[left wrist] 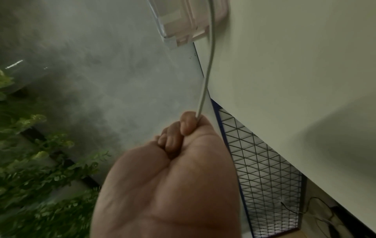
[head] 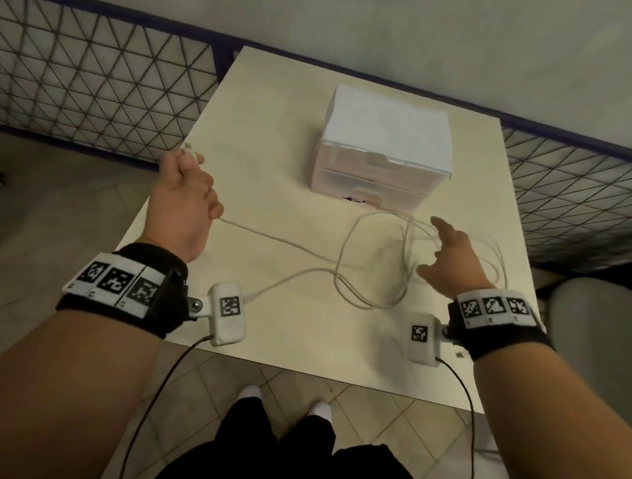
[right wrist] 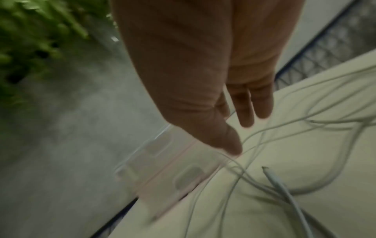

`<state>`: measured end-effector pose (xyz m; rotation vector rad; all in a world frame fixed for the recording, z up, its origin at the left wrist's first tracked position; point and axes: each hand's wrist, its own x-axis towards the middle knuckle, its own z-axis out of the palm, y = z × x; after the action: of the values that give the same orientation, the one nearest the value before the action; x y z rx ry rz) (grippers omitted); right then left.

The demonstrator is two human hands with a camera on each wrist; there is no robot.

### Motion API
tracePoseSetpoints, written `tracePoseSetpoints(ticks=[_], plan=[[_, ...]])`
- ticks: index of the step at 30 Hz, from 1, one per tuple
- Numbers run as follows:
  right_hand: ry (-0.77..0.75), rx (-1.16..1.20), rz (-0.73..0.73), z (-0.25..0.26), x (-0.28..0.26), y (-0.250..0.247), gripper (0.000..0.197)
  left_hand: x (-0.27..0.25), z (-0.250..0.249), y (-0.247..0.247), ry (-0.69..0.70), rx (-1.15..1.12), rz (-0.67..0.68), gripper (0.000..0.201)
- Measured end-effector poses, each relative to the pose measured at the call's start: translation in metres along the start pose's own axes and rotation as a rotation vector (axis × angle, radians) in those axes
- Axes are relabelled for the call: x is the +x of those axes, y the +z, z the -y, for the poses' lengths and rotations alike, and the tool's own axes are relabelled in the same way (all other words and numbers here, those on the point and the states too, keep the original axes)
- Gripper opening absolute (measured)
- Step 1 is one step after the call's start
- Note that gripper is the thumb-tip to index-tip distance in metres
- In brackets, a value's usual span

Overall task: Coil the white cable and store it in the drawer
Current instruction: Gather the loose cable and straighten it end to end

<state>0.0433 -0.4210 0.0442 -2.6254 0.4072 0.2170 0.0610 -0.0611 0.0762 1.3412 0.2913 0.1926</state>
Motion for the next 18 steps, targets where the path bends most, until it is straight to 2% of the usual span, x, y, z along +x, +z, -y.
tracePoseSetpoints(ticks=[1,3,4,6,7,9,12,14,16,18], plan=[[-0.040,-0.015,-0.049,0.006,-0.007,0.004,0.071,-0.001,0.002,0.000,-0.013,0.001,0.015,0.014],[-0.169,0.014,-0.124,0.025,-0.026,0.017,0.049,-0.004,0.006,0.002,-0.019,0.011,0.058,0.022],[-0.261,0.025,-0.040,0.038,-0.035,0.026,0.035,-0.005,0.007,0.004,-0.017,0.010,0.078,0.025],[-0.524,-0.075,0.296,0.066,-0.050,0.053,0.020,-0.007,0.008,0.009,-0.015,0.002,0.097,0.028],[-0.637,-0.122,0.427,0.078,-0.055,0.069,0.022,-0.008,0.008,0.011,-0.014,-0.003,0.099,0.027],[-0.701,-0.144,0.538,0.101,-0.059,0.099,0.031,-0.007,0.009,0.014,0.007,0.002,0.104,0.025],[-0.767,-0.304,0.507,0.124,-0.057,0.134,0.048,-0.006,0.011,0.015,0.053,0.043,0.126,0.023],[-0.791,-0.426,0.430,0.130,-0.052,0.145,0.041,-0.005,0.011,0.013,0.066,0.065,0.129,0.023],[-0.761,-0.400,0.375,0.130,-0.048,0.147,0.026,-0.005,0.013,0.010,0.087,0.117,0.126,0.023],[-0.772,-0.391,0.362,0.128,-0.048,0.146,0.020,-0.005,0.018,0.006,0.098,0.184,0.125,0.023]])
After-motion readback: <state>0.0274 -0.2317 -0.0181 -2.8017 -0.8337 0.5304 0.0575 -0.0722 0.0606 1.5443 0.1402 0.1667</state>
